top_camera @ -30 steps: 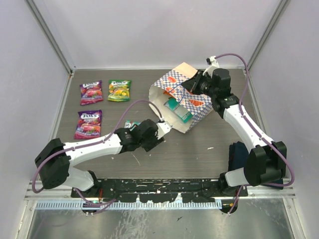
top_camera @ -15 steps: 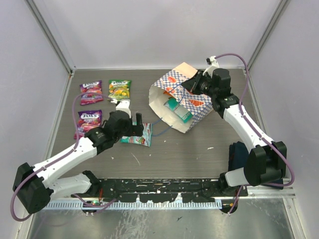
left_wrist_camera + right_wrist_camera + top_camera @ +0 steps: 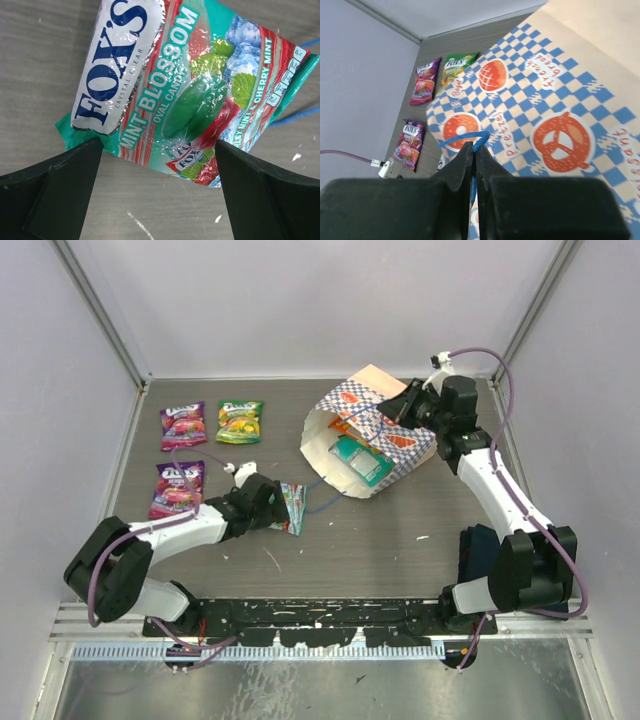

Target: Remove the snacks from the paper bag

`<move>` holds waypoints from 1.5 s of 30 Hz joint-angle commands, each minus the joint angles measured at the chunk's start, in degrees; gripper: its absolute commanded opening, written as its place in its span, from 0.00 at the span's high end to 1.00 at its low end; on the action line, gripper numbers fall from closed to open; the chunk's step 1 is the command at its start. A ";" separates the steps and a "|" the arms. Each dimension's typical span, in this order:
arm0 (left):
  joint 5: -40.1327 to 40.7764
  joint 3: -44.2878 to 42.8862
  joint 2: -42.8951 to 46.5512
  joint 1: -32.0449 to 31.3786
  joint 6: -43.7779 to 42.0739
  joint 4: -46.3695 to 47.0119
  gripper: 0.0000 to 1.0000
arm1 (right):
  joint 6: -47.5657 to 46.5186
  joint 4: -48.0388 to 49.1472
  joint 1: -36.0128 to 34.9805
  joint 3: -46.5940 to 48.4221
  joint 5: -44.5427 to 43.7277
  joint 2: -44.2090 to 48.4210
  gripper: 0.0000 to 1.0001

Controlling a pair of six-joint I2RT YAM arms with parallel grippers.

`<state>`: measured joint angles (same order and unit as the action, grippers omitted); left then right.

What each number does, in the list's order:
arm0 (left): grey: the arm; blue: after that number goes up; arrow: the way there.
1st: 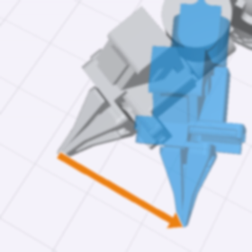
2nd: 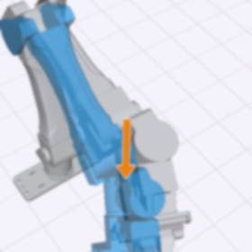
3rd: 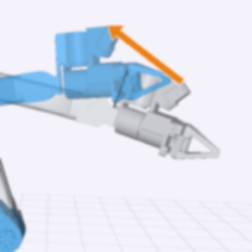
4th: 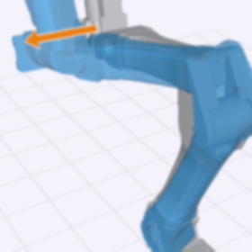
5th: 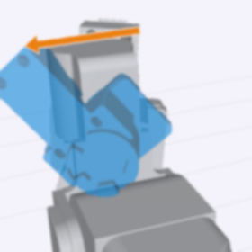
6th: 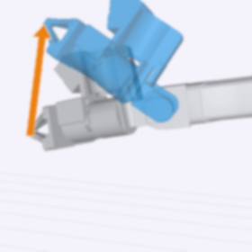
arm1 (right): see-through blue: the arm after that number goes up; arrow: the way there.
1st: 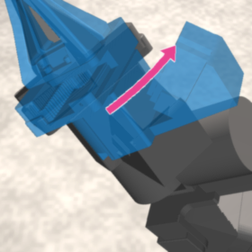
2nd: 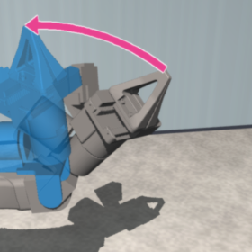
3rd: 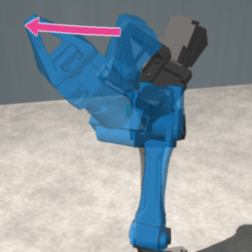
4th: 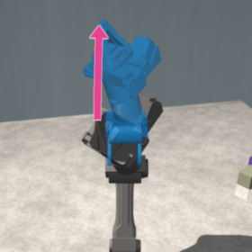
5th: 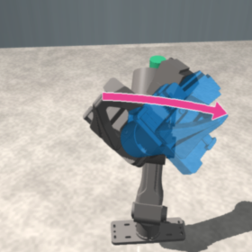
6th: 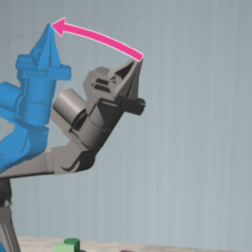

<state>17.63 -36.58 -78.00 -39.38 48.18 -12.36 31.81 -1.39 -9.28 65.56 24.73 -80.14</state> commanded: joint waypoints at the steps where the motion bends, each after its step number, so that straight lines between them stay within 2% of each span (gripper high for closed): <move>1: -3.13 -3.59 -5.08 4.26 -0.37 6.01 0.02 | 1.94 2.46 4.73 -0.73 1.63 2.29 0.99; 7: -8.17 -8.84 -11.26 11.22 -8.38 7.54 0.02 | 3.99 1.98 13.22 -4.25 2.23 5.10 0.99; 11: -10.85 -14.02 -15.75 11.82 -16.83 8.18 0.02 | 4.94 1.17 19.15 -5.22 2.06 6.14 0.99; 15: -17.46 -23.87 -23.82 11.76 -26.36 3.43 0.02 | 7.96 3.23 25.51 -5.08 3.93 5.92 0.99; 17: -20.39 -29.35 -27.97 11.64 -30.83 -0.52 0.08 | 8.83 4.18 26.44 -3.87 4.78 5.15 0.99; 19: -21.55 -32.31 -30.26 11.60 -35.52 -2.10 0.10 | 9.28 4.52 26.51 -2.69 5.69 4.38 0.99; 25: -17.13 -41.04 -34.67 11.60 -44.99 -8.08 0.06 | 11.36 8.02 26.27 -4.16 7.46 3.97 0.99; 31: -14.02 -56.86 -42.96 11.64 -56.72 -18.41 0.06 | 9.90 7.08 23.84 -4.16 6.83 3.03 0.99; 34: -9.00 -65.52 -47.60 11.64 -61.08 -23.09 0.05 | 8.03 4.77 21.70 -3.26 5.60 2.67 0.99; 36: -5.70 -68.73 -49.31 11.69 -63.63 -22.93 0.04 | 6.71 3.04 20.19 -2.59 4.18 2.69 0.99; 38: -2.91 -70.56 -49.39 11.61 -64.78 -21.66 0.02 | 5.09 1.40 18.41 -2.02 2.38 2.99 0.99; 40: -1.87 -72.56 -48.15 11.31 -62.46 -22.81 0.01 | 3.49 -0.12 16.83 -1.40 -0.21 3.45 0.99; 43: -0.60 -71.78 -44.30 10.54 -51.69 -23.50 0.02 | 2.46 -0.89 15.37 -0.92 -2.06 3.80 0.99; 45: -3.36 -68.90 -41.82 10.30 -42.99 -22.97 0.02 | 2.42 -0.71 14.65 -0.71 -2.18 3.41 0.99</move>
<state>13.50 -106.59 -126.96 -28.25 -8.03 -34.06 36.62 -2.68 6.61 61.63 25.47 -77.62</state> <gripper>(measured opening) 0.983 0.092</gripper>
